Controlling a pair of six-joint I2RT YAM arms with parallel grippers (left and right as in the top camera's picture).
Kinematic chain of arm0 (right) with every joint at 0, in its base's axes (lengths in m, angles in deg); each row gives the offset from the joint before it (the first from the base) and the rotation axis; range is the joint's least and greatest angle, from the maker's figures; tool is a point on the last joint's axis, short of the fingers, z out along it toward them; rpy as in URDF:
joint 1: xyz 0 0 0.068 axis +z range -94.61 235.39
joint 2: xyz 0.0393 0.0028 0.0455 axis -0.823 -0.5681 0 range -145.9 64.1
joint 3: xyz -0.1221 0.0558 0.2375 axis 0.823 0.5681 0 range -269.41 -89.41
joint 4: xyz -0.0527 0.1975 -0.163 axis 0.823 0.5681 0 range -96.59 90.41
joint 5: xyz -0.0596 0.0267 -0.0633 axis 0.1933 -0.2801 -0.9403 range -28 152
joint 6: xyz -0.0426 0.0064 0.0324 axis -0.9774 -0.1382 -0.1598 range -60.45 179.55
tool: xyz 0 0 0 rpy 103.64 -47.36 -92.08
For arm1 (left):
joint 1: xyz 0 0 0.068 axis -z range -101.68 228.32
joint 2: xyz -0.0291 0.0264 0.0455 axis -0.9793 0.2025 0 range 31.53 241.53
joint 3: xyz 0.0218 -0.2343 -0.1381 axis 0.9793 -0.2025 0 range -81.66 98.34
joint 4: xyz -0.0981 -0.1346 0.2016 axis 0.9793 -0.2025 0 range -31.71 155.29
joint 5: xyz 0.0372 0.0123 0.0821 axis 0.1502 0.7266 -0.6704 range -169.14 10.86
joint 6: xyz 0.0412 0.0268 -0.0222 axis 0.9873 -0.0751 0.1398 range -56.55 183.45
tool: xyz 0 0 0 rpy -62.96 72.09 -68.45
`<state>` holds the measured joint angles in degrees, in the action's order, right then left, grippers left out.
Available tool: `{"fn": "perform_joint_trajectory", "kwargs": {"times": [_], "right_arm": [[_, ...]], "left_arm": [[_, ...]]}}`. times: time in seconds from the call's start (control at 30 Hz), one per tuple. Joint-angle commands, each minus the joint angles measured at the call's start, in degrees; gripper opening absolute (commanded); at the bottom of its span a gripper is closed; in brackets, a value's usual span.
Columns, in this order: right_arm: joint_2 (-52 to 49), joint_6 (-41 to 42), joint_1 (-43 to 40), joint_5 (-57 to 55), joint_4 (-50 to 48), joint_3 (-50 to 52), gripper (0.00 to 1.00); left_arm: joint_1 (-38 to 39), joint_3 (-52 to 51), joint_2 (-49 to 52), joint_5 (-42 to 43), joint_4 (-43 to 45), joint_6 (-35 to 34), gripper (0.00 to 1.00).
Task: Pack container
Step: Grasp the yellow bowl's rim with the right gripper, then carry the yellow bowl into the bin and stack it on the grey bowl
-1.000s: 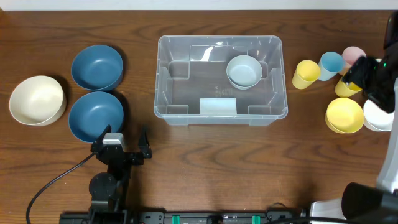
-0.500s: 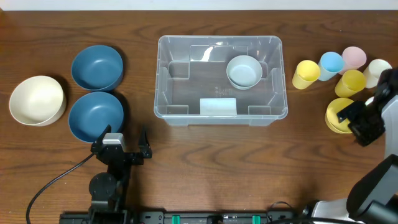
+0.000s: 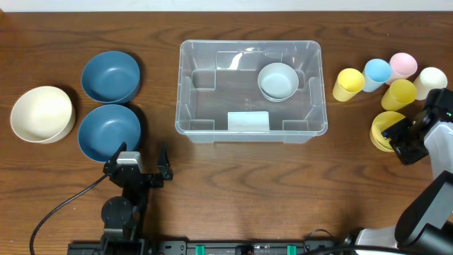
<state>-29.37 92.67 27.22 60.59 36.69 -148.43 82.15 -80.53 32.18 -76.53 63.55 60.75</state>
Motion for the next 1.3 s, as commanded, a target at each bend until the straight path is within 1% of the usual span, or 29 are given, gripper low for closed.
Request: {"fn": "perform_joint_trajectory", "kwargs": {"times": [0.0,0.13,0.33,0.4,0.47,0.53,0.6,0.67,0.7,0.73,1.03,1.13,1.27], "right_arm": [[0.46,0.72,-0.37,-1.36,-1.2,0.72,0.54],[0.42,0.76,-0.37,-1.6,-1.79,0.92,0.52],[0.09,2.12,-0.39,-1.79,-3.39,3.69,0.52],[-0.33,2.47,-0.39,-1.81,-4.24,4.87,0.48],[-0.9,2.51,-0.39,-1.81,-5.49,6.03,0.47],[-1.55,3.13,-0.39,-1.77,-6.49,6.97,0.41],[-2.12,3.3,-0.37,-1.73,-6.71,7.3,0.32],[-2.27,3.26,-0.37,-1.57,-6.47,7.3,0.15],[-2.27,3.28,-0.37,-1.51,-6.23,7.3,0.03],[-2.27,3.26,-0.37,-1.29,-6.14,7.3,0.01],[-0.94,1.7,-0.28,1.57,-1.27,6.62,0.01],[1.77,-0.02,-0.28,4.79,2.56,4.59,0.01],[7.74,-1.49,-0.28,4.9,9.81,-0.98,0.01]], "left_arm": [[-0.28,-0.9,-0.04,-1.11,-2.29,0.96,0.98],[-0.28,-0.9,-0.04,-1.11,-2.29,0.96,0.98],[-0.28,-0.9,-0.04,-1.11,-2.29,0.96,0.98],[-0.28,-0.9,-0.04,-1.11,-2.29,0.96,0.98],[-0.28,-0.9,-0.04,-1.11,-2.29,0.96,0.98],[-0.28,-0.9,-0.04,-1.11,-2.29,0.96,0.98],[-0.28,-0.9,-0.04,-1.11,-2.29,0.96,0.98],[-0.28,-0.9,-0.04,-1.11,-2.29,0.96,0.98],[-0.28,-0.9,-0.04,-1.11,-2.29,0.96,0.98],[-0.28,-0.9,-0.04,-1.11,-2.29,0.96,0.98],[-0.28,-0.9,-0.04,-1.11,-2.29,0.96,0.98],[-0.28,-0.9,-0.04,-1.11,-2.29,0.96,0.98],[-0.28,-0.9,-0.04,-1.11,-2.29,0.96,0.98]]}}
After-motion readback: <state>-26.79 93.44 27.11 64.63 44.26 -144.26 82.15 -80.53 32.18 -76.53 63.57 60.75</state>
